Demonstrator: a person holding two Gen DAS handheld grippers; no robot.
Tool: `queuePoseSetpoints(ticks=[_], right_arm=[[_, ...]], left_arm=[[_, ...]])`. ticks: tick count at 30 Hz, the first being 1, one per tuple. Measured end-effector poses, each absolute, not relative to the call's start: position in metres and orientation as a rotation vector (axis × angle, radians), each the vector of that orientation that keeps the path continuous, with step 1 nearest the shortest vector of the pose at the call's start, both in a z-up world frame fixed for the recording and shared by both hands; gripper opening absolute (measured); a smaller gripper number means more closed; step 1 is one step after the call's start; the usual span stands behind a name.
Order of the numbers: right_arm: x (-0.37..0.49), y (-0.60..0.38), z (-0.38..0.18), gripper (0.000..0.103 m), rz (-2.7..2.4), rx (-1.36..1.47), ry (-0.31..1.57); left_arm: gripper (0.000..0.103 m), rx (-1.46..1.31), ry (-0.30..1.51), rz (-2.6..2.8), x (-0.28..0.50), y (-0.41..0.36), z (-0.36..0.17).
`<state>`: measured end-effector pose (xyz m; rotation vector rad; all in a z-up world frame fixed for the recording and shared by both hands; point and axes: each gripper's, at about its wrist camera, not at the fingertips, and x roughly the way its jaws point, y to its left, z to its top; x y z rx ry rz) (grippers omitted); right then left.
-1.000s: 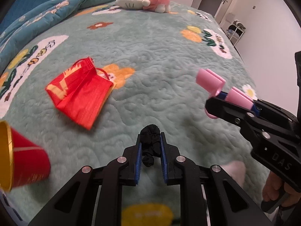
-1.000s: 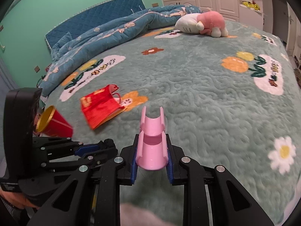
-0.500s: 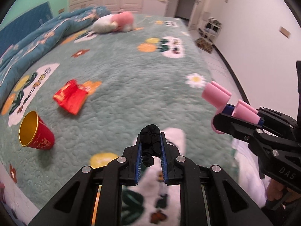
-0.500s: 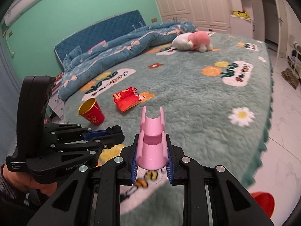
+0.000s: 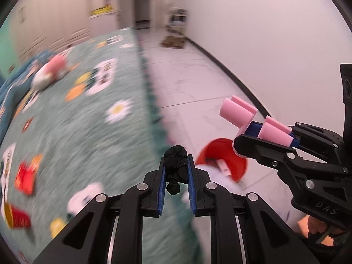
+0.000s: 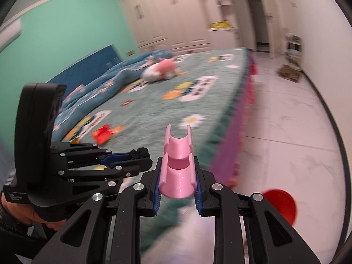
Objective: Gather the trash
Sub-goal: 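Carry hair tie and pink piece to the bin and open both grippers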
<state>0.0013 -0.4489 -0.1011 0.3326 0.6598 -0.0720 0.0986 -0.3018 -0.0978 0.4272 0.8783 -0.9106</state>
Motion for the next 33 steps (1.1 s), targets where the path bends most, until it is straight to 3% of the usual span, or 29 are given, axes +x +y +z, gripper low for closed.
queuePoseSetpoints(ticks=[15, 33], right_arm=[[-0.084, -0.603, -0.158, 0.024, -0.403, 0.491, 0.687], [-0.044, -0.67, -0.256, 0.025, -0.488, 0.605, 0.807]], left_arm=[[0.019, 0.617, 0.919, -1.171, 0.055, -0.468, -0.145], [0.019, 0.63, 1.152, -1.127, 0.086, -0.542, -0.234]])
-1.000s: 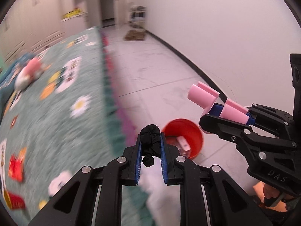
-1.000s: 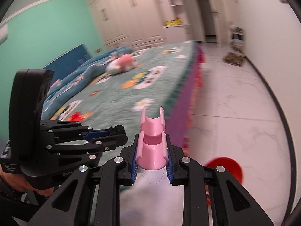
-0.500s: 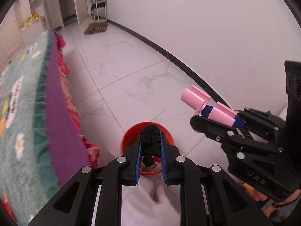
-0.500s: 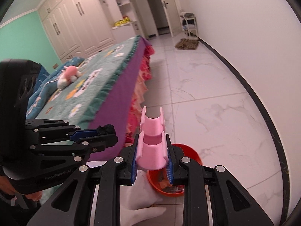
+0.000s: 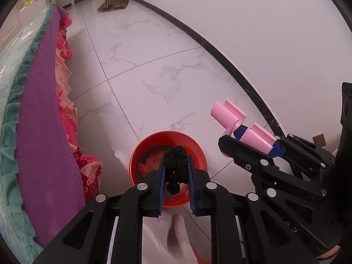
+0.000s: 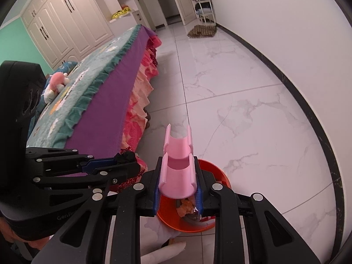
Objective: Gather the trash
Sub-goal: 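Carry hair tie and pink piece to the bin and open both grippers, then move both open grippers back over the bed toward the red cup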
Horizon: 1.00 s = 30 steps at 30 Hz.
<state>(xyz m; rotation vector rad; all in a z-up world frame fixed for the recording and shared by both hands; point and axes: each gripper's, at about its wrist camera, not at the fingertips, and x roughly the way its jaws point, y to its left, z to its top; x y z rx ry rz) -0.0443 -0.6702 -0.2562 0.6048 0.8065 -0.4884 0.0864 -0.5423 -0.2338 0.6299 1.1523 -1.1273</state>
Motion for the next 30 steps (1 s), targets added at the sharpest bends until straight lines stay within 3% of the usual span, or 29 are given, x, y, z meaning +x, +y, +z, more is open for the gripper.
queuePoseSetpoints(ticks=[7, 11, 17, 30], right_arm=[[-0.033, -0.679, -0.274, 0.026, -0.492, 0.628, 0.832], [-0.033, -0.681, -0.277, 0.028, -0.506, 0.628, 0.834], [-0.037, -0.685, -0.278, 0.034, -0.529, 0.634, 0.831], [-0.051, -0.684, -0.257, 0.034, -0.552, 0.62, 0.789]], left_arm=[[0.023, 0.653, 1.168, -1.101, 0.087, -0.551, -0.242], [0.04, 0.656, 1.17, -1.071, 0.093, -0.552, -0.247], [0.056, 0.655, 1.172, -1.054, 0.095, -0.554, -0.248], [0.061, 0.652, 1.15, -1.074, 0.093, -0.554, -0.24]])
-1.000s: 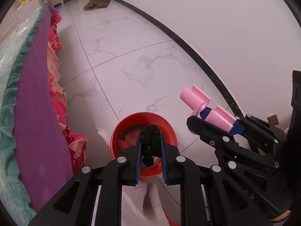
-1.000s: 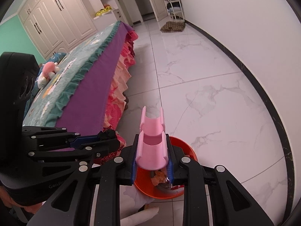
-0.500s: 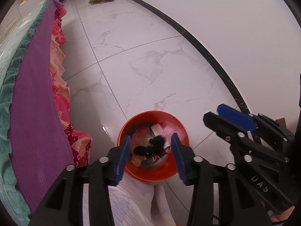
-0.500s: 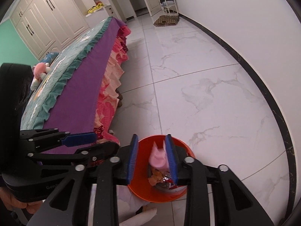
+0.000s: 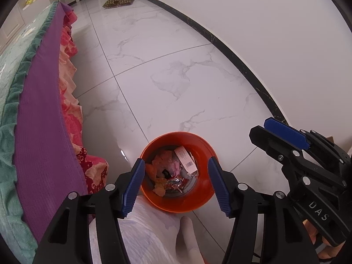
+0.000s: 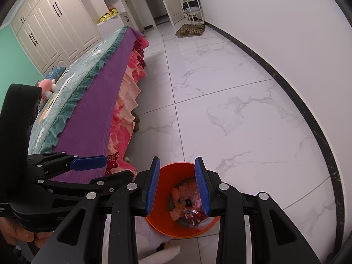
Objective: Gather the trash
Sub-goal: 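Move both open grippers back over the bed toward the red cup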
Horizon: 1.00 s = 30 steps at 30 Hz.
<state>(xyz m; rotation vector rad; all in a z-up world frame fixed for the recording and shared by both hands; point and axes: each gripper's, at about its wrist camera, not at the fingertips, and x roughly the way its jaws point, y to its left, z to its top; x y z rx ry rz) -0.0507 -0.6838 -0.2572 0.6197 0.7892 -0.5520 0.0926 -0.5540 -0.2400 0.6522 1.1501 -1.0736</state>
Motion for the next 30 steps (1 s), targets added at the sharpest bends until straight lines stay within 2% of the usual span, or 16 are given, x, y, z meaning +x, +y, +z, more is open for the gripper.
queuePoseSetpoints(ticks=[13, 15, 16, 17, 30], right_arm=[[-0.044, -0.627, -0.183, 0.034, -0.439, 0.514, 0.694], [-0.038, -0.611, -0.17, 0.04, -0.399, 0.494, 0.679], [-0.035, -0.6, -0.161, 0.041, -0.371, 0.482, 0.667], [-0.03, -0.588, -0.154, 0.042, -0.341, 0.467, 0.659], [0.049, -0.43, -0.097, 0.043, 0.033, 0.28, 0.648]], left_arm=[[0.061, 0.562, 1.018, -1.007, 0.103, -0.482, -0.175], [0.068, 0.54, 0.985, -0.978, 0.106, -0.46, -0.161], [0.081, 0.53, 0.966, -0.958, 0.107, -0.449, -0.154], [0.084, 0.511, 0.928, -0.93, 0.108, -0.432, -0.144], [0.084, 0.294, 0.841, -0.642, 0.131, -0.253, -0.091]])
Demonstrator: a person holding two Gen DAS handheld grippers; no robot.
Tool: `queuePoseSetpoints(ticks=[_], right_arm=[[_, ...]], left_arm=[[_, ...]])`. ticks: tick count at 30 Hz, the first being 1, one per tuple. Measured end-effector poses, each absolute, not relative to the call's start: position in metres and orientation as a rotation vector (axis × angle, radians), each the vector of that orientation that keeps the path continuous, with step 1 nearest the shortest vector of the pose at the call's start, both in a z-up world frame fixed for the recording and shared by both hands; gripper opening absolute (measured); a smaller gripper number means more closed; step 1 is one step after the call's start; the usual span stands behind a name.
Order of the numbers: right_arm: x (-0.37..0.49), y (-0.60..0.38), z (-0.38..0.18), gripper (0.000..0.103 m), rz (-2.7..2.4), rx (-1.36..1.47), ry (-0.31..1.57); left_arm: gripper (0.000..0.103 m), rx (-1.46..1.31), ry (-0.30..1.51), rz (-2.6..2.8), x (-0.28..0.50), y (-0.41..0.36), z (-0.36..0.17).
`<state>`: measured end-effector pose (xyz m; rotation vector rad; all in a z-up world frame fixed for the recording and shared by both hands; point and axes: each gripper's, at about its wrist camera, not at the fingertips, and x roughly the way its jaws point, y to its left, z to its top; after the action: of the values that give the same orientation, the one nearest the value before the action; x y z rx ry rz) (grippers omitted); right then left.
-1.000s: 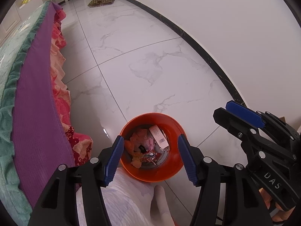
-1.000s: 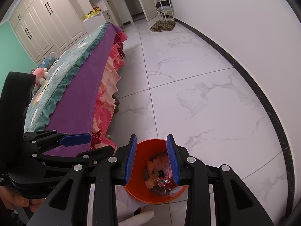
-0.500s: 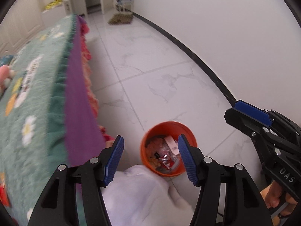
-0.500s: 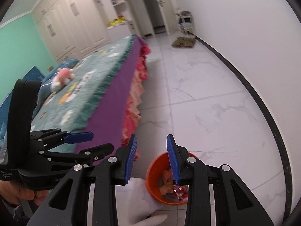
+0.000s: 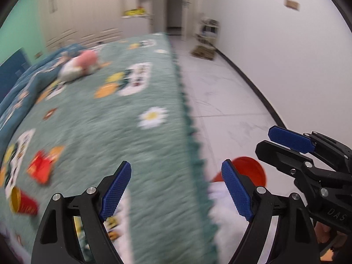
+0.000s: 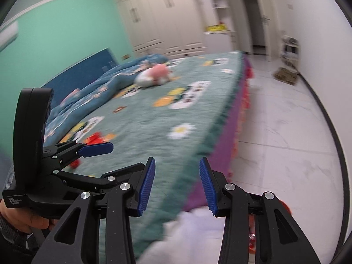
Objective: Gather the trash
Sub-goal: 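Move both open grippers back over the bed toward the red cup, then grasp the gold-lined red paper cup rim with the left gripper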
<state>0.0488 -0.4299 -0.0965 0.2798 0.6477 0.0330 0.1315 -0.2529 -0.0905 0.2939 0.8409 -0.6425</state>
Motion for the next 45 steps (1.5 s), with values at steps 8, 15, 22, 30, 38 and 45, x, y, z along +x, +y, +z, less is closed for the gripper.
queuePoseSetpoints(ticks=[8, 15, 22, 30, 38, 45], right_arm=[[0.097, -0.325, -0.081, 0.045, 0.244, 0.2, 0.657], [0.129, -0.25, -0.078, 0.049, 0.376, 0.12, 0.686], [0.168, -0.19, -0.09, 0.049, 0.46, 0.064, 0.741], [0.211, -0.161, -0.108, 0.049, 0.505, 0.033, 0.797], [0.258, -0.142, -0.133, 0.049, 0.524, 0.013, 0.845], [0.296, -0.136, -0.156, 0.049, 0.519, 0.013, 0.884]], left_arm=[[0.084, 0.175, 0.853, -0.413, 0.142, -0.139, -0.084], [0.084, 0.059, 0.878, -0.257, 0.153, -0.054, -0.093], [0.084, -0.024, 0.907, -0.119, 0.177, 0.013, -0.109], [0.084, -0.061, 0.95, -0.066, 0.221, 0.049, -0.132], [0.084, -0.062, 0.982, -0.085, 0.267, 0.056, -0.157], [0.084, -0.029, 1.003, -0.107, 0.29, 0.056, -0.172]])
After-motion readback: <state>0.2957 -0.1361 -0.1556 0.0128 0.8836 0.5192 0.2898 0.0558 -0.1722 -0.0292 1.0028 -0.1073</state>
